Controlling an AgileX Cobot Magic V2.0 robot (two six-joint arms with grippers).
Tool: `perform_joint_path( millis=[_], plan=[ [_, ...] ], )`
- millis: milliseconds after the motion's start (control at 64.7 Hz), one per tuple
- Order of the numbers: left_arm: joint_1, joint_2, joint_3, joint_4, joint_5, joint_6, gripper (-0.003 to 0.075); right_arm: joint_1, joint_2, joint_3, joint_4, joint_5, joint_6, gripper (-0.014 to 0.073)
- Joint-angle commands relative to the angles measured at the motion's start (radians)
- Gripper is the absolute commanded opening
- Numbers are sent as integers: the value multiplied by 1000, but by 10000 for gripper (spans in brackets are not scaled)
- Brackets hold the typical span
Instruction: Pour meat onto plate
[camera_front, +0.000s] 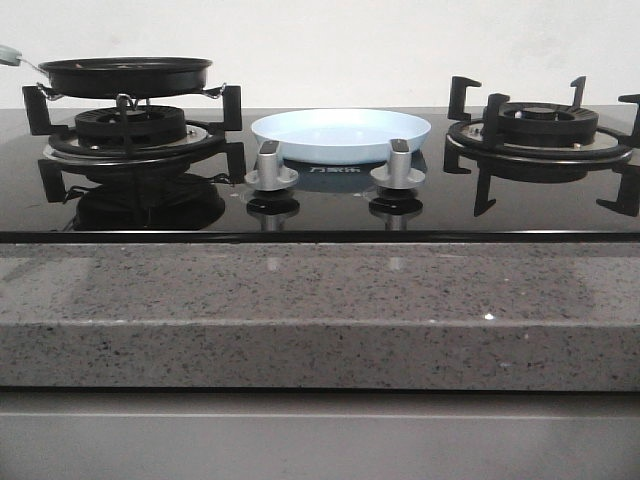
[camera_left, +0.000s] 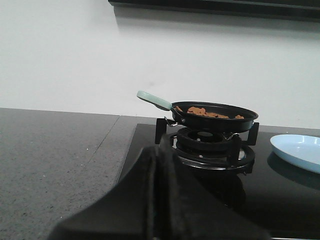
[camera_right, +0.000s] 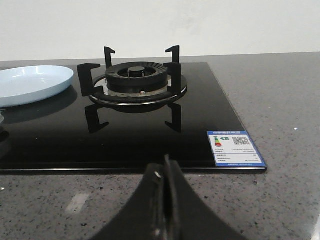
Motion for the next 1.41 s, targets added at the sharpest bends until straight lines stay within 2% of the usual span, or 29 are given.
perform_joint_path(
  millis=[0, 727, 804, 928, 1098, 1392],
  plan=[
    [3, -17, 7, -8, -77, -9, -20, -5, -16, -5, -10, -92, 2, -115],
    [3, -17, 7, -8, -77, -9, -20, -4, -16, -5, -10, -102, 2, -115],
    [3, -17, 5, 5, -119, -7, -20, -4, -16, -6, -10, -104, 2, -115],
    [3, -17, -41, -52, -114, -11, -20, -3, -16, -49, -10, -75, 2, -115],
    [3, 16, -228, -55, 76, -11, -20, -3, 15, -215, -22, 44, 2, -115],
    [3, 267, -593, -51, 416, -4, -20, -3, 219, -551, -30, 254, 2, -115]
  ],
)
